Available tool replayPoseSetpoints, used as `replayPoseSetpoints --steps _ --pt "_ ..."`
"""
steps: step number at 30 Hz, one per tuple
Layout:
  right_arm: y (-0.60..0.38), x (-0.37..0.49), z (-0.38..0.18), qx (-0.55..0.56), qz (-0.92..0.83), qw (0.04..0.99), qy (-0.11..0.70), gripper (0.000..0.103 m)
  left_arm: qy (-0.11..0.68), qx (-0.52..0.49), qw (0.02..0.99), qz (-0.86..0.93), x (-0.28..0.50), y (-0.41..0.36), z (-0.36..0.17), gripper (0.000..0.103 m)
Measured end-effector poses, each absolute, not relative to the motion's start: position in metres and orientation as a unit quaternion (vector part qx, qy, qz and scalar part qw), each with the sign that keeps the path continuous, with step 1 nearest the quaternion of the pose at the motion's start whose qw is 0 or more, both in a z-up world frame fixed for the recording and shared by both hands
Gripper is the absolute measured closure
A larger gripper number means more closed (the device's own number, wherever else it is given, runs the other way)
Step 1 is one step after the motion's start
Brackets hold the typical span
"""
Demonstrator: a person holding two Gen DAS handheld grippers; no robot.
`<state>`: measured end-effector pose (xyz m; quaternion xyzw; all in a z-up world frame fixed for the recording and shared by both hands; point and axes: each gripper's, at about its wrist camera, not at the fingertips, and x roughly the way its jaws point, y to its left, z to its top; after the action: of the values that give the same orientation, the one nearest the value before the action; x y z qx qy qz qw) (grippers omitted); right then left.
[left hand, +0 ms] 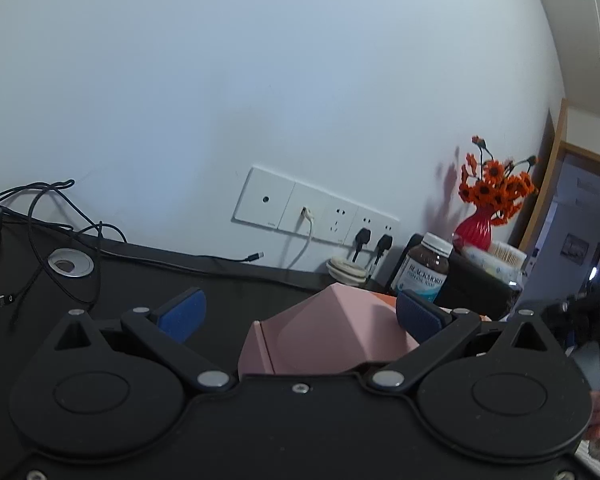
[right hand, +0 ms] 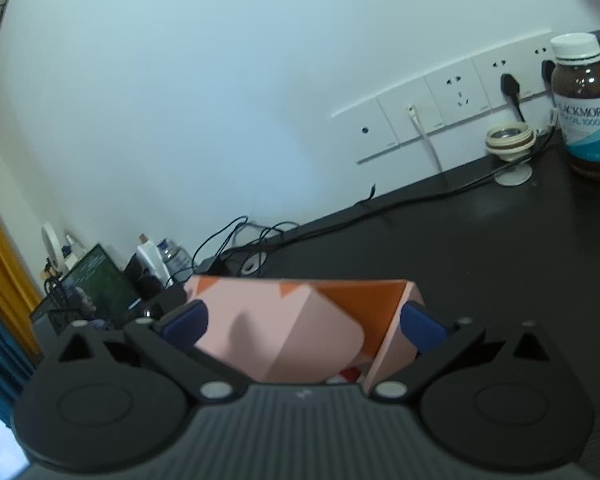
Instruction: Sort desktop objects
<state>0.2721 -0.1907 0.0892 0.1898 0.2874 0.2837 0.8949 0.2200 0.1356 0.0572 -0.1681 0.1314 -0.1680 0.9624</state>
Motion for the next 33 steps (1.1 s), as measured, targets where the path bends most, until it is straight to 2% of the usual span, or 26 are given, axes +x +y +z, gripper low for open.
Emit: replayPoseSetpoints --steps 9,26,33 --pt "-0.18 0.287 0.082 0.198 0.253 0.903 0.285 0.001 0.143 -0.166 0.962 -0.165 0.228 0.136 0.052 0.0" --pt "-0.17 0.326 0.032 0.214 0.174 0.893 0.355 0.001 0.128 -0.183 0.962 -0.16 0.226 0.142 0.055 0.0" --pt "-0.169 0.324 0.031 0.212 0.175 0.892 0.358 0.001 0.154 -0.166 0.961 -0.156 0.234 0.134 0.047 0.0"
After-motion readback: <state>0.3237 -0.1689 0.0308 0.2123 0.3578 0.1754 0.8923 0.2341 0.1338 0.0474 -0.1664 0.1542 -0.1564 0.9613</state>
